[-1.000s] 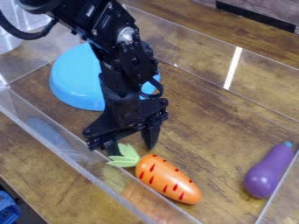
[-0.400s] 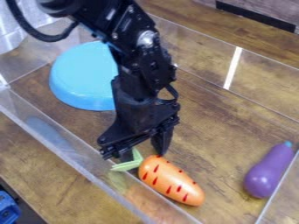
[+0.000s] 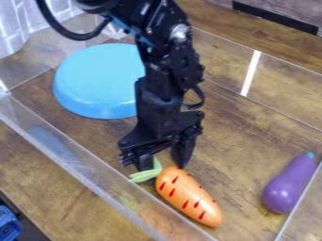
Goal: Move the carrot to the right side
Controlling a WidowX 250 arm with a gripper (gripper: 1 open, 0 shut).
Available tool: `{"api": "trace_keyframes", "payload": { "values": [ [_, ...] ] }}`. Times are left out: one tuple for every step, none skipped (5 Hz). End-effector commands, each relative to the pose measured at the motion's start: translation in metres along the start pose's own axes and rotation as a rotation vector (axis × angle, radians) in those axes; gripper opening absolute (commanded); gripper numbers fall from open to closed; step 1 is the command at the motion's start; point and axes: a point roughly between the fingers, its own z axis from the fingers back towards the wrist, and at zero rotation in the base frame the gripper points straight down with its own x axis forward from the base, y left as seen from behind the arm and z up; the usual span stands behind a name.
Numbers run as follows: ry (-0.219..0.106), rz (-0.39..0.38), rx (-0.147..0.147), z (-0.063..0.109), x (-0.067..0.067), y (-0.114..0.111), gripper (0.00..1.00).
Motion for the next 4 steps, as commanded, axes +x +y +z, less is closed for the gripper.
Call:
{"api": "trace_keyframes", "payload": {
  "values": [
    [0.001,0.035,-0.024,0.005,-0.001,-0.01,1.0],
    [0.006,0.044,-0.021,0.005,0.006,-0.013,1.0],
    [0.011,0.047,-0.019,0.005,0.012,-0.015,1.0],
    [0.012,0.069,-0.012,0.005,0.019,-0.016,1.0]
  ]
}}
